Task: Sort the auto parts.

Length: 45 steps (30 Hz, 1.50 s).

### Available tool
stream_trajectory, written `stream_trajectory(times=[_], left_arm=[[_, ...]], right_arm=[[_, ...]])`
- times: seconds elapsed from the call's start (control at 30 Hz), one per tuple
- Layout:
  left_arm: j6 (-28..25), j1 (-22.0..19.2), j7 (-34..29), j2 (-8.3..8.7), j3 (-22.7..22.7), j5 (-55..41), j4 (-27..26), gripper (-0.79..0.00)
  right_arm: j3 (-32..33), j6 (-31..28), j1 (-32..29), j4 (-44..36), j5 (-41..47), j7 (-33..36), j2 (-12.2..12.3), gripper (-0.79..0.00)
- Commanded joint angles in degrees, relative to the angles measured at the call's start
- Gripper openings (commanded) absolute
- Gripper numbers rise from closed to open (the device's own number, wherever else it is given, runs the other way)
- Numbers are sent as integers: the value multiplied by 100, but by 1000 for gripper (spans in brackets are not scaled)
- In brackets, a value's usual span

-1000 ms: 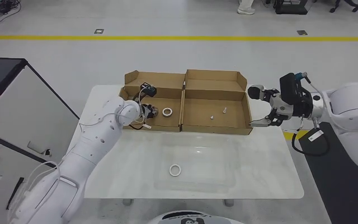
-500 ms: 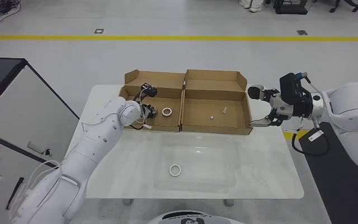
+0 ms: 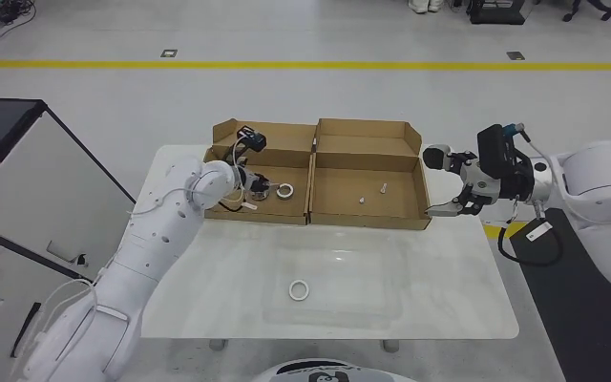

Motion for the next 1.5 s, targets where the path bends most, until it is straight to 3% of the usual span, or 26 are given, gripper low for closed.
stream_trajectory(times=[0.0, 0.37, 0.6, 0.73, 1.47], left_arm=[[-153, 137, -35, 52, -171, -114, -356, 0], [-507, 873, -1060, 283, -744, -557, -2457, 0], [-185, 1112, -1697, 330, -715, -797, -3222, 0], [242, 1146, -1846, 324, -717, -1069, -3479, 0], [234, 1155, -1824, 325, -710, -1062, -3486, 0]], right_arm=[[0, 0, 0, 0, 0, 0, 0, 0], [0, 0, 0, 0, 0, 0, 0, 0], [0, 0, 0, 0, 0, 0, 0, 0], [0, 0, 0, 0, 0, 0, 0, 0], [0, 0, 0, 0, 0, 0, 0, 0]])
